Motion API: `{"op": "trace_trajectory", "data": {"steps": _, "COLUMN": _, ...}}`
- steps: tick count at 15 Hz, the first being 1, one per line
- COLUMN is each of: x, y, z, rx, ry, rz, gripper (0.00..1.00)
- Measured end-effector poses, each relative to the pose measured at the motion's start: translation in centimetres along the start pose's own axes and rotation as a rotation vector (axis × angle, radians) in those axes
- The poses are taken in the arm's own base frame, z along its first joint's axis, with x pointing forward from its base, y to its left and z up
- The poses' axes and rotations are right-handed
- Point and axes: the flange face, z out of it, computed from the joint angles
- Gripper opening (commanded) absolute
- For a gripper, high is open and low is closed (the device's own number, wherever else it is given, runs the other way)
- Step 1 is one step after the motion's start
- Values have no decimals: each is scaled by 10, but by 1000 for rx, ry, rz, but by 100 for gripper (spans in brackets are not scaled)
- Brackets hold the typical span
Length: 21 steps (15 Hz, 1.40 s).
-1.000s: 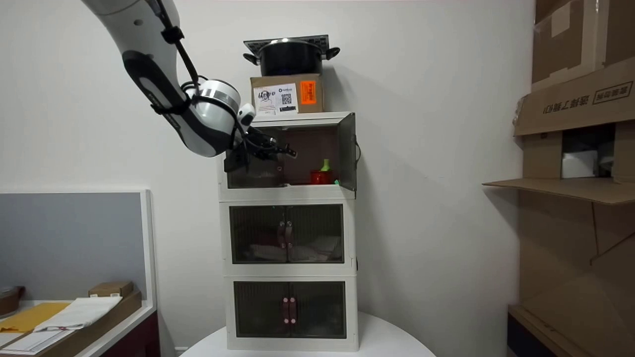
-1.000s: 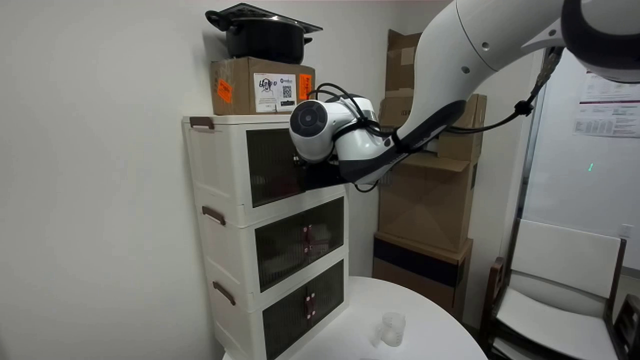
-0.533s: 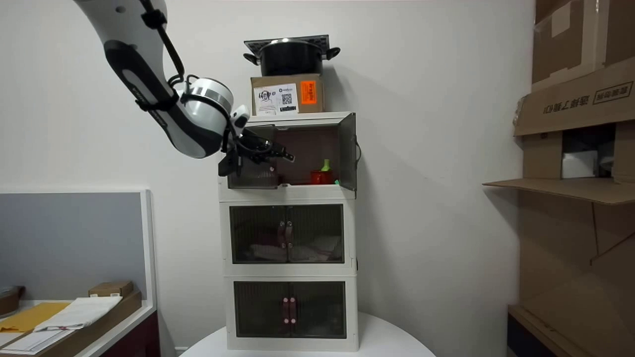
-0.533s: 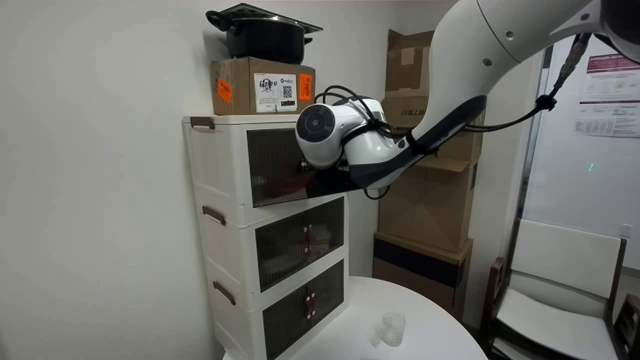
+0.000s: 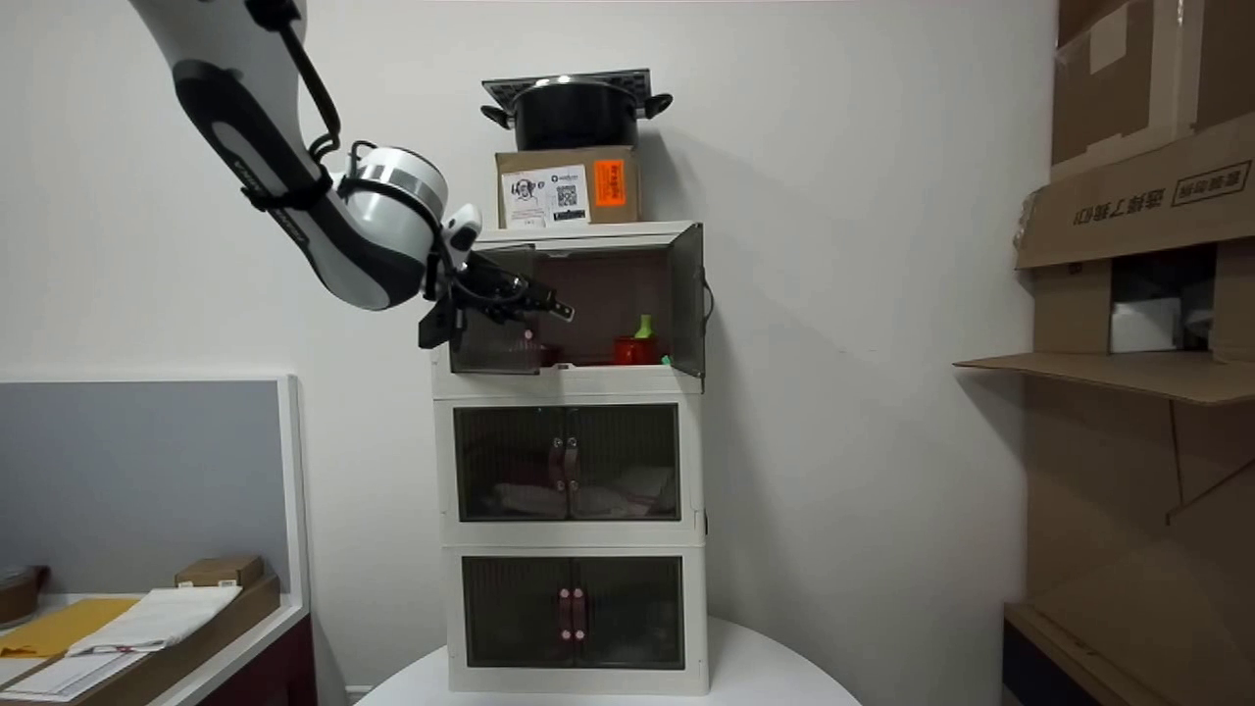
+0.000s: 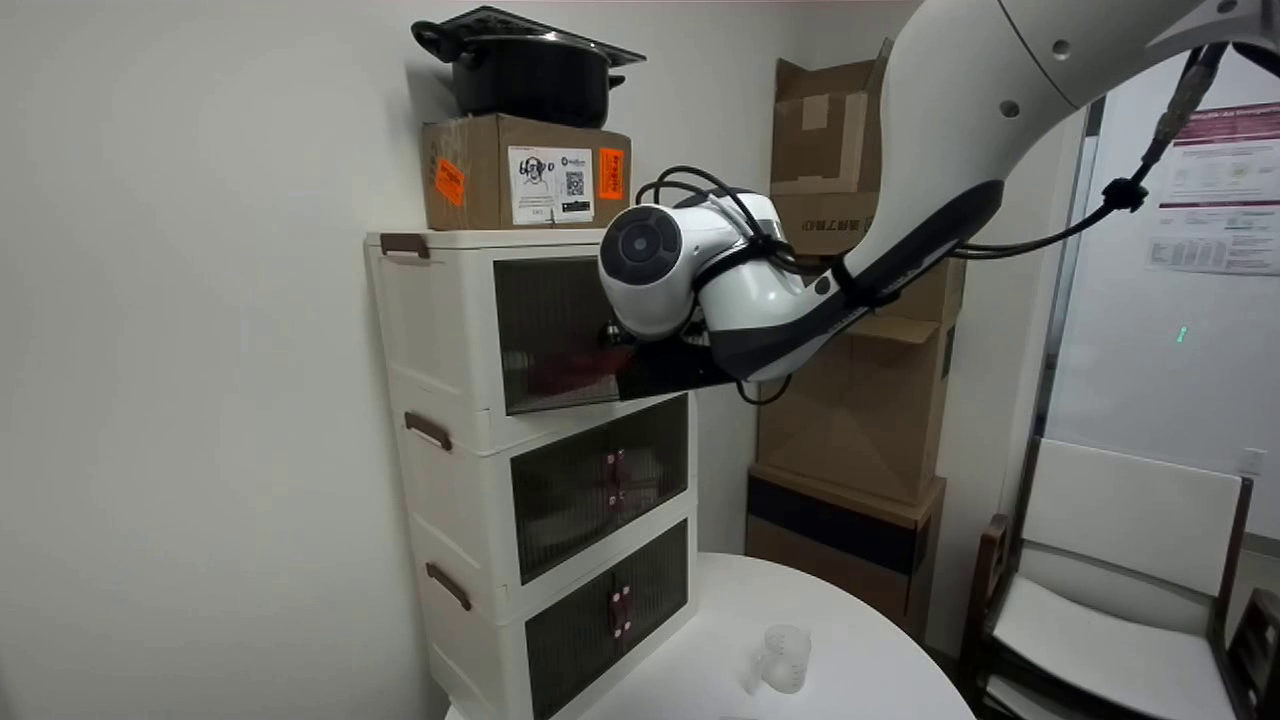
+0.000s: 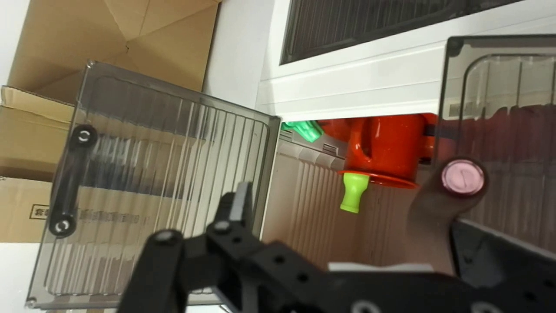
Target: Open the top left cabinet door, remove the orange cup from the top cabinet and put it on the table
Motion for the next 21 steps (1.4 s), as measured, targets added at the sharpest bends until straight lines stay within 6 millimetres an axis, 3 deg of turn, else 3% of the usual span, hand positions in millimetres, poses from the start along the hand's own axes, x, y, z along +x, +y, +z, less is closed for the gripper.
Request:
{"op": "trace_trajectory", "data": {"steps": 15, "x": -1, "y": -1, "z": -27, "rx": 43, "ry": 10, "rz": -7, "gripper": 100}}
{"op": "trace_trajectory", "data": {"steps": 21, "x": -8, "y": -16, "z": -50, "rx": 147, "ry": -3, "rz": -20, "gripper": 100}}
